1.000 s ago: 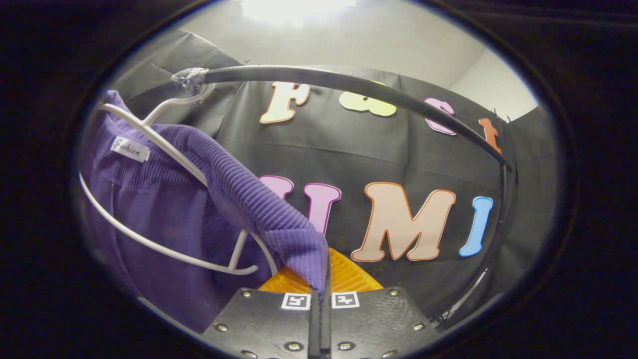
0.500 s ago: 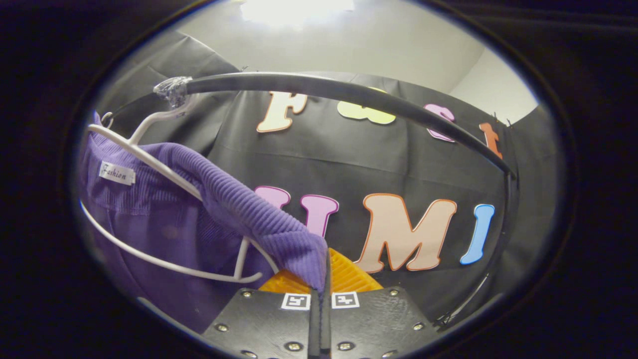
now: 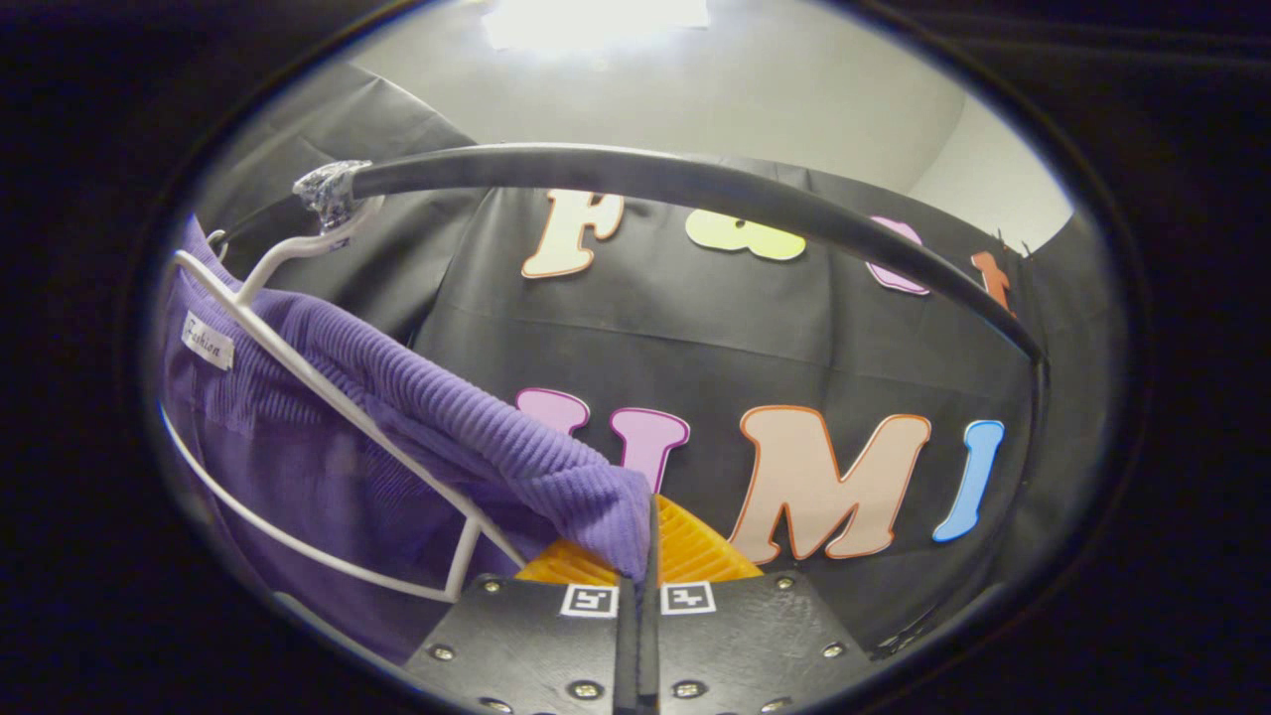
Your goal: Grasp the clothes on the hanger with both hands and then place them into the laundry hamper below.
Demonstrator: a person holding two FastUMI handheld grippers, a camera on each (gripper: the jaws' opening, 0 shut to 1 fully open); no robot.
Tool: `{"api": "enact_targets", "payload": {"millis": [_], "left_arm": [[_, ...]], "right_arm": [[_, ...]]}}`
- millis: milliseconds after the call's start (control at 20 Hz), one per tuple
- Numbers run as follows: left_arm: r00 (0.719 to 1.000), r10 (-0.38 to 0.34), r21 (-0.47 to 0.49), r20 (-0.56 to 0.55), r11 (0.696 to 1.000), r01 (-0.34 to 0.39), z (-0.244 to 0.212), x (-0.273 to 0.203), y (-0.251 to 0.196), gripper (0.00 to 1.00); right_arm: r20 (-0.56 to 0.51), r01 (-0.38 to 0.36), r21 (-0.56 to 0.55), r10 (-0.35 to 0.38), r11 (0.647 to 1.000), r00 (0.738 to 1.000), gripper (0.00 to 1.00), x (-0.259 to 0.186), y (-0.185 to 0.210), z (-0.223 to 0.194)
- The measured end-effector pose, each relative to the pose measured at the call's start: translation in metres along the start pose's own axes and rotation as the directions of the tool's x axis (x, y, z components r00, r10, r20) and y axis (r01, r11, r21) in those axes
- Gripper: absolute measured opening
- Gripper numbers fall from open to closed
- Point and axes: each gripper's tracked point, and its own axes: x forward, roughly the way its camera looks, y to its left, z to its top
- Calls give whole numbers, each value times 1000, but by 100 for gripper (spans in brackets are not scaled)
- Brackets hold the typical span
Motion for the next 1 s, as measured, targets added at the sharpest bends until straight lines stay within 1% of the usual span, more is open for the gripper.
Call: {"api": "enact_targets", "payload": {"millis": [350, 550, 700, 1000], "left_arm": [[999, 47, 23, 10, 999, -47, -12, 25, 14, 8], [999, 38, 3, -18, 999, -38, -35, 35, 11, 8], [999, 26, -2, -46, 1000, -27, -58, 42, 7, 8], [996, 6, -27, -89, 1000, -9, -89, 47, 2, 8]], "right_arm": [[21, -22, 5, 22, 1000, 1000, 1, 20, 4, -2], [9, -22, 5, 22, 1000, 1000, 1, 28, 3, -9], [-28, -23, 16, 23, 1000, 999, 1, 35, 1, -26], [-80, -20, 8, 21, 1000, 997, 2, 37, 1, -53]]}}
